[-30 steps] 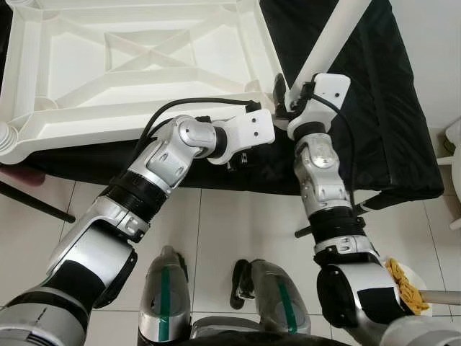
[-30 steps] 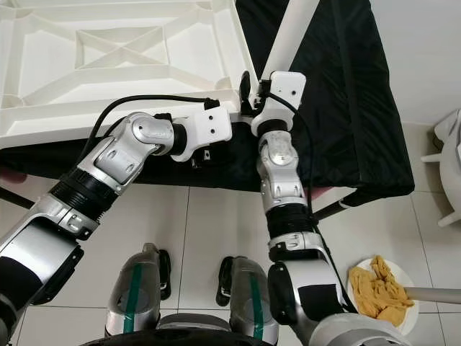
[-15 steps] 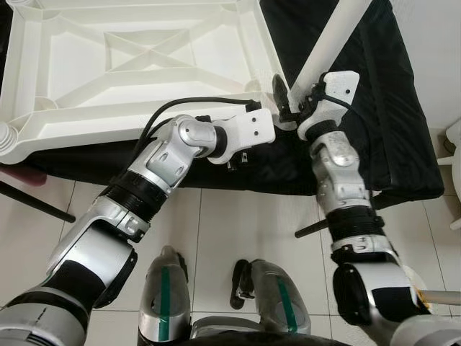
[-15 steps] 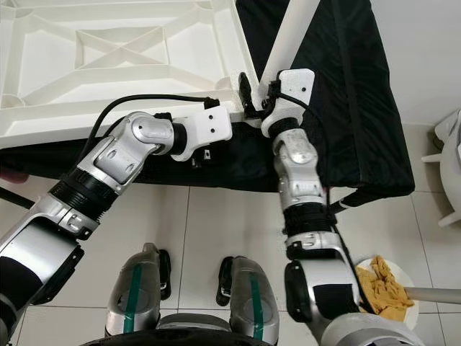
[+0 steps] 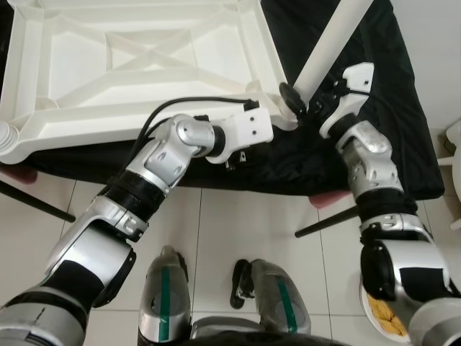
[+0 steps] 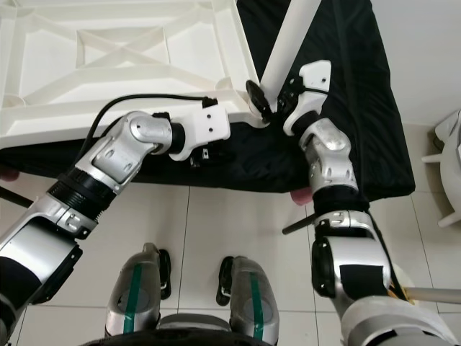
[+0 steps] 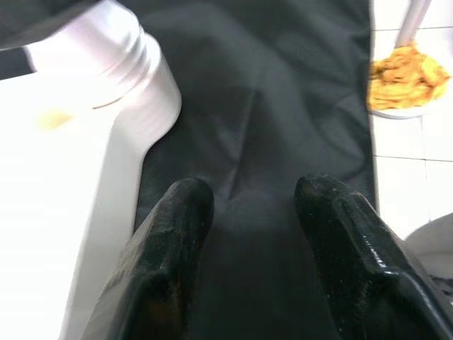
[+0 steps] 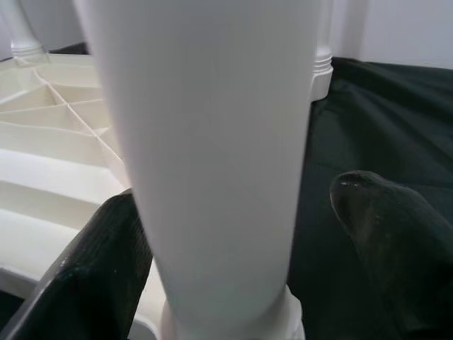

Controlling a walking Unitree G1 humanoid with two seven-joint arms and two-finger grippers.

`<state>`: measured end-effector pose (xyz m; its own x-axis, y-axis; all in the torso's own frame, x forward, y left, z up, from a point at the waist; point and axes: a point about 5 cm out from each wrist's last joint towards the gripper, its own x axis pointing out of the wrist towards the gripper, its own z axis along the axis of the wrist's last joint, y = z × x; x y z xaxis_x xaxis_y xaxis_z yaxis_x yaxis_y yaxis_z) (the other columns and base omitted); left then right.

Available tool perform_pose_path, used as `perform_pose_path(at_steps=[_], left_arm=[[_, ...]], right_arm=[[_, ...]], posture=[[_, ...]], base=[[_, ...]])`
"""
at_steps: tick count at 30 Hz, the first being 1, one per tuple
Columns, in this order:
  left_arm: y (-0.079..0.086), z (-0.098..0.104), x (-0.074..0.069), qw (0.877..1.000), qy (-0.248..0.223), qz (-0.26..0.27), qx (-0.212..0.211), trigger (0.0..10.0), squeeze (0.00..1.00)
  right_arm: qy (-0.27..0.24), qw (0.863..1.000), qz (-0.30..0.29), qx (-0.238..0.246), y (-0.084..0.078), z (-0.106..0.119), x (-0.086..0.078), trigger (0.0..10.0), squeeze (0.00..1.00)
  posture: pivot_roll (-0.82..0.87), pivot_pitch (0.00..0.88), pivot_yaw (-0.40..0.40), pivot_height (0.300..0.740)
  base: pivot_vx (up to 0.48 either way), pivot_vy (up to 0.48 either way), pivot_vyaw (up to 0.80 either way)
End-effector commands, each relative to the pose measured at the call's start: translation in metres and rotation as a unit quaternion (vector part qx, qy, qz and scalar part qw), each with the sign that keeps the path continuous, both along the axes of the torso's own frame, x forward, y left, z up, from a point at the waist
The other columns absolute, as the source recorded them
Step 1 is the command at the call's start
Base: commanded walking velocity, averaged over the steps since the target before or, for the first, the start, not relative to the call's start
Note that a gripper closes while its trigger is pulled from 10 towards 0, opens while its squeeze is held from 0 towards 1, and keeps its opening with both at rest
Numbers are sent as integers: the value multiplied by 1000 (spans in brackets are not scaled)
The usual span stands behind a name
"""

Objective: Building children table

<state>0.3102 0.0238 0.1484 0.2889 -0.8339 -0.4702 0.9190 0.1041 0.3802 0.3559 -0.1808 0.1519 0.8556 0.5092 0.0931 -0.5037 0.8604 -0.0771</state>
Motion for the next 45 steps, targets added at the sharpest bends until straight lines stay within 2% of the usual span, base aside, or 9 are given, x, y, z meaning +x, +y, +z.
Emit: perform_pose_path(at_steps=[1,4,6,7,22,23,27,28,45], left_arm=[[-2,3,-1,1000,-1,-11,-2,10000,0],[-3,3,-1,1000,-1,-12,-3,10000,0],[-4,3,-1,1000,-1,-13,-3,10000,0],[-4,3,-1,1000,-1,-14,-3,10000,0],[-4,-1,-5,1000,4,-23,2,10000,0],[-4,-1,-6,1000,5,-24,2,10000,0],[-4,-1,-6,1000,5,-25,2,10000,0],[-4,-1,-6,1000,5,-26,2,10000,0],[-6,-4,-10,999,9,-34,3,10000,0]], right_arm=[[9,1000,1,-6,-7,-3,1,10000,0],[11,1000,3,-14,-12,-1,4,10000,0],[9,1000,6,-13,-14,2,5,8706,0],[7,1000,7,-14,-16,3,6,0,0],[24,999,19,-18,-20,-13,1,0,0],[26,999,16,-20,-20,-14,0,4039,0],[26,999,15,-20,-20,-15,1,4039,0],[26,999,15,-20,-19,-16,0,10000,0],[-11,999,-34,10,10,-19,-6,10000,0]], posture=[[42,35,-66,740],[45,34,-64,740],[45,33,-62,740],[45,34,-63,740],[41,24,-60,740],[40,25,-60,740],[40,25,-60,740],[41,24,-61,740],[39,21,-65,740]], base=[[0,0,0],[0,0,0],[0,0,0],[0,0,0],[0,0,0],[0,0,0],[0,0,0],[0,0,0],[0,0,0]])
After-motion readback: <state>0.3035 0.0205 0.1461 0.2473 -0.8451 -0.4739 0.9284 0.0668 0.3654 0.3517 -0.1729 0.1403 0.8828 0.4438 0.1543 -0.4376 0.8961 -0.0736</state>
